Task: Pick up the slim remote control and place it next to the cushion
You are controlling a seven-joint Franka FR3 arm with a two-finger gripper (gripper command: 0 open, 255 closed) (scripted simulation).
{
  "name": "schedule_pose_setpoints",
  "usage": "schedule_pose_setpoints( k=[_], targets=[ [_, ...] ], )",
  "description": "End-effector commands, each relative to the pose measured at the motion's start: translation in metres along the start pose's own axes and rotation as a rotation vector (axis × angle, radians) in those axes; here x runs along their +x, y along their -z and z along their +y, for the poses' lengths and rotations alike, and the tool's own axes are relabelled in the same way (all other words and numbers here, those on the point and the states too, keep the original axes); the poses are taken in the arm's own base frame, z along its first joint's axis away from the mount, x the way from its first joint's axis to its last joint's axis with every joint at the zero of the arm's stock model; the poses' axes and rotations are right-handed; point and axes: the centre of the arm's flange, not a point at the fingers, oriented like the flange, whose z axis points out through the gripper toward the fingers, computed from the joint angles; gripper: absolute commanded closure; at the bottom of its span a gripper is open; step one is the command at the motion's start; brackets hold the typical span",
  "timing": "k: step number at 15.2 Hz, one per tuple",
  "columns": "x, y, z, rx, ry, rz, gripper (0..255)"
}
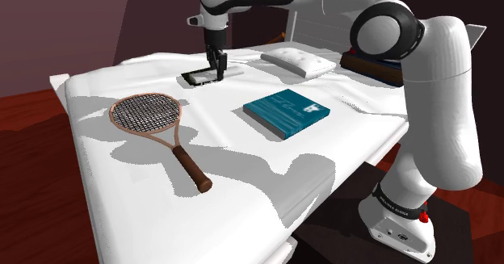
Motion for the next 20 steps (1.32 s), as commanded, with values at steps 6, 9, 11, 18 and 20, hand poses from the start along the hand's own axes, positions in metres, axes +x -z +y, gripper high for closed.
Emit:
schedule_pose_setpoints(
  k=[6, 9, 11, 18, 20],
  targets=[
    [-0.039, 0.017, 0.006, 0.000, 0.000, 0.000, 255],
    [-0.078, 0.018, 0.013, 0.000, 0.000, 0.000, 255],
    [-0.104, 0.018, 0.017, 0.000, 0.000, 0.000, 255],
    [-0.195, 0.018, 0.033, 0.000, 0.000, 0.000, 255],
    [-0.221, 0.018, 0.037, 0.000, 0.000, 0.000, 255]
  ],
)
